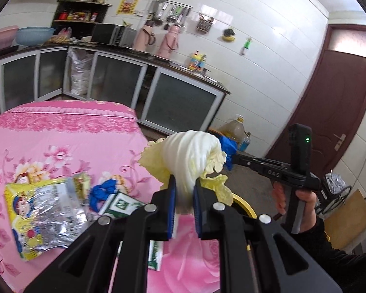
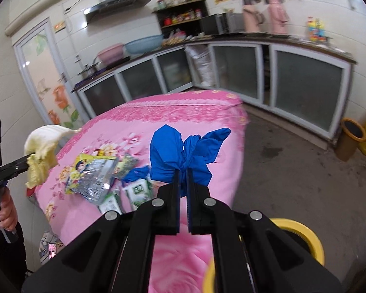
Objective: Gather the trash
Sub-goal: 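Carry the cabbage leaves with the left tool while the right tool carries the gloves to the bin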
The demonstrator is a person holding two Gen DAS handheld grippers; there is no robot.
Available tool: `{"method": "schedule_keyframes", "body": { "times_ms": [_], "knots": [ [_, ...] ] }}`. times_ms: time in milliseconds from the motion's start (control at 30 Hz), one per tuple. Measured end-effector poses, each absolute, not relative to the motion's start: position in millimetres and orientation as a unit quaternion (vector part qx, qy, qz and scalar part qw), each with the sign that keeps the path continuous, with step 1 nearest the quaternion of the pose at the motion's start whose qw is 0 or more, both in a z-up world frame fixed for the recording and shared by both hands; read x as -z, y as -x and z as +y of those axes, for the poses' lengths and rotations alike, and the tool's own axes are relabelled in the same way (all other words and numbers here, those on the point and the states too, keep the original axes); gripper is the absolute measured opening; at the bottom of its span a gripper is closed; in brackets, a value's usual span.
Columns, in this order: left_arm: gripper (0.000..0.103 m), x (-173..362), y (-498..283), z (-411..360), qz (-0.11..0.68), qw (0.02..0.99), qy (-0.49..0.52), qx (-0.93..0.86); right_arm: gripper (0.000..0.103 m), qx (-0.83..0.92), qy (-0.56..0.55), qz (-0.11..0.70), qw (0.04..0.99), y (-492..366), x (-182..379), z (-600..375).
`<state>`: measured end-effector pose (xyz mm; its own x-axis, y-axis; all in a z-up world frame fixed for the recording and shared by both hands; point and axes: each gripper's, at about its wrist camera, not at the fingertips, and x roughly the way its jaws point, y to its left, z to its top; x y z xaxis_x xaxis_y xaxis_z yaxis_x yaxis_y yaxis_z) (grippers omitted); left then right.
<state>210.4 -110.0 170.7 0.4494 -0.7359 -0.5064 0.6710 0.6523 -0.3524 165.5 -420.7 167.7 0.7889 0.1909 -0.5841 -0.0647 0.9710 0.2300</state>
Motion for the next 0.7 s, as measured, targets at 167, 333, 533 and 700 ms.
{"method": "schedule_keyframes", "body": {
  "times_ms": [167,333,533,700],
  "knots": [
    [0.011,-162.6,-200.8,-163.2,0.324,0.831,0.022,0.451,0.003,-0.013,-0.109,0.302,0.947,-107.3,-165.6,-461.6],
    [0.011,-153.3,-188.5,-215.0,0.322,0.819,-0.009,0.475,0.003,0.04,-0.121,0.301,0.945,-63.5,-151.2,-493.0],
    [0.012,-129.1,-171.4,-272.2,0.325,0.806,-0.055,0.491,0.003,0.087,-0.147,0.326,0.93,-34.1,-113.6,-519.8],
    [0.012,-103.9,-159.0,-309.2,0.336,0.792,-0.09,0.502,0.003,0.109,-0.163,0.342,0.919,-23.1,-81.7,-530.7]
  ]
}}
